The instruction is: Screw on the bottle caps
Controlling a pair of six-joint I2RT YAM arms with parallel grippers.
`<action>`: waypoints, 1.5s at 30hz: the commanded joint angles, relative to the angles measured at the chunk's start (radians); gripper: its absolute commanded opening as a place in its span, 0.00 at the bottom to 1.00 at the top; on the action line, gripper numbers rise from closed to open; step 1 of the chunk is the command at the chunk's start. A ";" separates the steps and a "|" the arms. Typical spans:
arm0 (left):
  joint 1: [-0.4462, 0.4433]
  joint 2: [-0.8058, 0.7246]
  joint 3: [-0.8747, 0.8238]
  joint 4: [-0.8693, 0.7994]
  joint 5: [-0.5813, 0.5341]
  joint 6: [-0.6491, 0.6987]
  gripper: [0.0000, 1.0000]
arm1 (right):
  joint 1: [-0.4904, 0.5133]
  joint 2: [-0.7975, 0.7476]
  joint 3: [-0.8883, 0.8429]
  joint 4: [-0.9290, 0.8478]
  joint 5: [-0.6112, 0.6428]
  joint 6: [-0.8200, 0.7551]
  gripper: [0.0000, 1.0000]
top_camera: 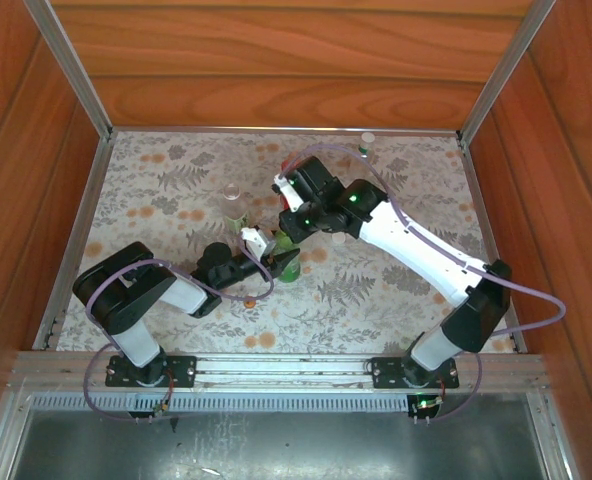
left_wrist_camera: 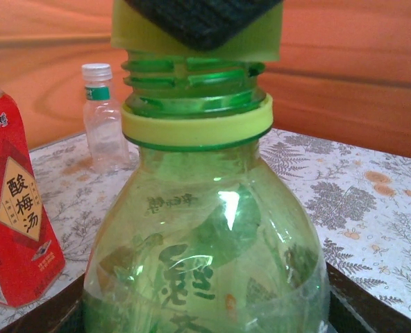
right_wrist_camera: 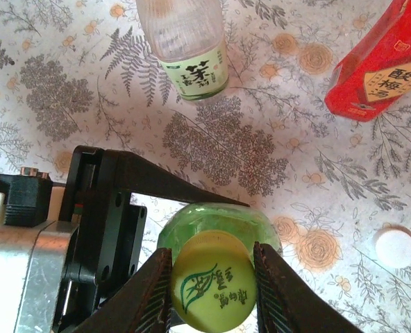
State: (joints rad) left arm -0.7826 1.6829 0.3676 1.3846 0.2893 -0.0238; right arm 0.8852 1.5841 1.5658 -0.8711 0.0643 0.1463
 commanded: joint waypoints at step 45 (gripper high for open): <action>0.003 0.000 0.002 0.028 0.026 0.017 0.59 | 0.025 -0.141 -0.100 0.047 0.024 0.025 0.68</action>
State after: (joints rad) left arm -0.7826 1.6829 0.3672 1.3842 0.3023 -0.0044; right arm 0.9039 1.4998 1.4937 -0.9047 0.1036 0.1802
